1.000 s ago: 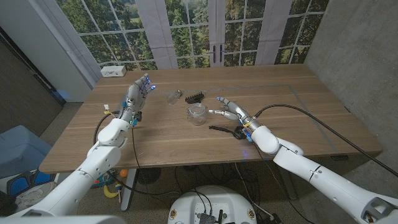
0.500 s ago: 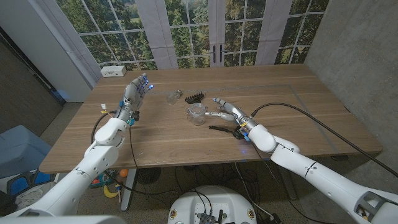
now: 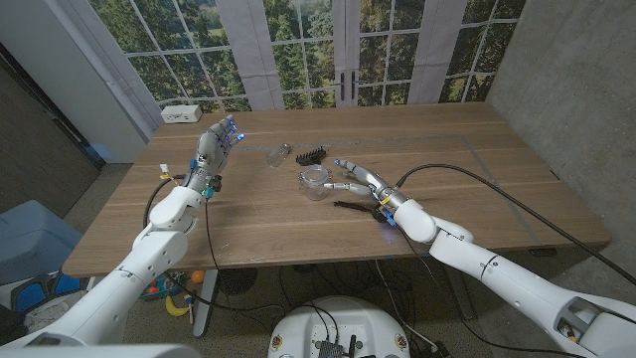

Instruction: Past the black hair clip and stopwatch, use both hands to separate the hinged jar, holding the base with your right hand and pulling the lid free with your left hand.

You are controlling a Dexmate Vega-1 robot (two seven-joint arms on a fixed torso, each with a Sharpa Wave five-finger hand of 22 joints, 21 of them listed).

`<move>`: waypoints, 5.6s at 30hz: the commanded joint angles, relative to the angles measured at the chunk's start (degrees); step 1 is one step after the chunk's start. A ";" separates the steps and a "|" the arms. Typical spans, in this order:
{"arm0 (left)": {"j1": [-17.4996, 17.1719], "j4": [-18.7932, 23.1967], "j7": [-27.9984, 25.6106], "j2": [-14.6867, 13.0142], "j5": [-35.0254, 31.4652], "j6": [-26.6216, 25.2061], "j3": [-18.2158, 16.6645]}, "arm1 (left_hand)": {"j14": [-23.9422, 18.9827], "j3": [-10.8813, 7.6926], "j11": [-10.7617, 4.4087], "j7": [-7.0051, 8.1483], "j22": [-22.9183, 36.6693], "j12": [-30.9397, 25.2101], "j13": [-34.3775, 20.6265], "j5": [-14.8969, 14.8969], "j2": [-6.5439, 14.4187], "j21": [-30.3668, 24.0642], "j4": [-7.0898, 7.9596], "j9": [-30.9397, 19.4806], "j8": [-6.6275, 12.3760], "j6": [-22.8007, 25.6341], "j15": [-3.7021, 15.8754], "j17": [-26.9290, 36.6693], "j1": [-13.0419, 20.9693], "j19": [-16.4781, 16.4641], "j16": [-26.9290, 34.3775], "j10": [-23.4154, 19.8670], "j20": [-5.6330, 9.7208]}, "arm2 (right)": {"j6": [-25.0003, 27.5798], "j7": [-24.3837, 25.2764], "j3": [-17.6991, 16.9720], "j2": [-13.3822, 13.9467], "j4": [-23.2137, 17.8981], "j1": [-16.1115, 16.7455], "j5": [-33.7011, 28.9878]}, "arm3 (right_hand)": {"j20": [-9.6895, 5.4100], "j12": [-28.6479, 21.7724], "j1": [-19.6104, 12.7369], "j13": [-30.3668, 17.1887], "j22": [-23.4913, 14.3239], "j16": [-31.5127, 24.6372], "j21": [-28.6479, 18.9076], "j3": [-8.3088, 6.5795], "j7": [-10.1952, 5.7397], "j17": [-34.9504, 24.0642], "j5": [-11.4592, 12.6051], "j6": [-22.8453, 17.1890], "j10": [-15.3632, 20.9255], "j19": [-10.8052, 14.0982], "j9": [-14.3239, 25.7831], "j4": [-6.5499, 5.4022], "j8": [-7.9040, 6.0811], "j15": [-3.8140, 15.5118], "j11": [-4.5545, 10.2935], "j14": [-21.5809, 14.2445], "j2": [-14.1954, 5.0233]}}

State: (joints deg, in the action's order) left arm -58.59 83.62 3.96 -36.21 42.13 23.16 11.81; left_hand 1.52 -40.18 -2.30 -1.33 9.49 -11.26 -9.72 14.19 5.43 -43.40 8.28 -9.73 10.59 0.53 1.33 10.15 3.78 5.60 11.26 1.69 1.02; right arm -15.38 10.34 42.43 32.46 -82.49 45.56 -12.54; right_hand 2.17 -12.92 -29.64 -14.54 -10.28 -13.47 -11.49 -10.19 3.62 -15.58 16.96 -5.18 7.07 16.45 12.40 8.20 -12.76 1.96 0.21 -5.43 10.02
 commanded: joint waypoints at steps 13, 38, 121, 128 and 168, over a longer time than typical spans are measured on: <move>-1.37 1.86 -0.99 -0.46 -0.34 -0.30 -0.40 | -0.73 0.06 0.05 -0.35 0.07 -0.26 -0.35 0.56 3.46 0.68 0.27 -0.15 0.09 0.52 0.08 -0.04 -1.04 -0.53 0.07 -0.65 0.19 | -4.49 0.66 3.28 -3.20 8.44 -4.12 -3.54 | -0.28 -0.82 -0.74 -0.58 -0.24 0.06 0.13 1.80 -0.33 -0.60 0.76 -1.50 1.69 -1.87 0.31 0.03 -0.92 -0.70 0.29 1.81 -0.48; -3.01 3.46 -1.57 -1.03 0.07 -0.64 -1.25 | -0.97 -0.02 -0.16 -0.36 0.08 -0.08 -0.37 0.77 3.43 1.37 0.21 -0.15 -0.04 0.60 0.02 -0.08 -1.47 -0.95 -0.12 -0.80 0.11 | -8.07 2.01 6.14 -7.68 17.27 -8.13 -4.04 | -0.21 -0.44 -3.12 -1.11 -0.24 -0.47 -0.12 3.32 0.27 -1.20 1.48 -0.72 0.89 -1.91 0.48 0.22 -0.70 -1.69 -0.34 1.56 -1.01; -3.45 3.82 -0.43 -1.08 1.08 -0.76 -1.79 | -1.65 -0.34 -0.17 0.01 0.14 0.13 -0.38 1.24 3.36 3.56 0.03 -0.17 -0.17 0.70 0.03 -0.16 -2.18 -2.01 -0.46 -1.50 -0.23 | -18.17 23.05 10.00 -15.49 31.33 -10.34 -7.09 | -6.89 -22.63 -35.78 -18.75 -1.98 -27.46 -8.72 -6.86 -7.13 -21.17 -6.65 -45.89 48.87 18.65 0.46 1.03 -24.38 10.81 9.39 -35.39 -19.14; -3.31 3.95 -0.19 -1.11 0.95 -0.63 -1.66 | -1.68 -0.37 -0.17 0.10 0.15 0.12 -0.37 1.26 3.36 3.73 0.01 -0.17 -0.17 0.71 0.06 -0.16 -2.20 -2.09 -0.48 -1.59 -0.27 | -18.90 25.73 8.89 -14.85 29.25 -8.92 -7.80 | -8.01 -23.23 -34.61 -21.14 -3.25 -28.15 -11.33 -6.73 -8.21 -22.93 -6.09 -43.67 47.02 21.07 2.15 -0.62 -24.83 10.48 10.31 -37.87 -20.30; -3.81 11.52 -3.99 -7.92 -8.05 -5.54 -0.34 | -8.32 -5.25 -0.38 7.07 0.44 -1.36 -0.56 -3.87 4.61 8.92 -18.26 -0.44 1.57 12.89 -0.58 -0.51 11.86 -6.92 -0.25 -10.70 -3.32 | -15.72 17.15 -4.00 -11.61 9.63 2.14 7.43 | -11.59 -26.26 -39.57 -30.81 -12.31 -34.08 -29.53 -8.89 -3.75 -39.43 -4.89 -41.07 45.96 25.92 9.19 0.43 -28.85 10.99 6.47 -57.30 -19.14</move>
State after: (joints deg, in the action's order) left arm -62.80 92.45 1.56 -41.26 38.21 19.88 10.82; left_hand -6.05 -45.23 -2.87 5.22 9.78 -12.20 -10.02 10.58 9.38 -34.76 -9.32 -10.03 11.83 12.21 0.72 9.49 14.35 -0.81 10.59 -7.77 -2.19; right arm -32.08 31.84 42.53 20.18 -66.77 44.70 -10.87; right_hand -2.77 -38.98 -54.23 -33.71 -22.40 -45.24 -40.55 -13.49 8.49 -40.61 12.42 -37.05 41.98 41.48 20.22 10.19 -40.57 -3.48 -3.59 -41.42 5.66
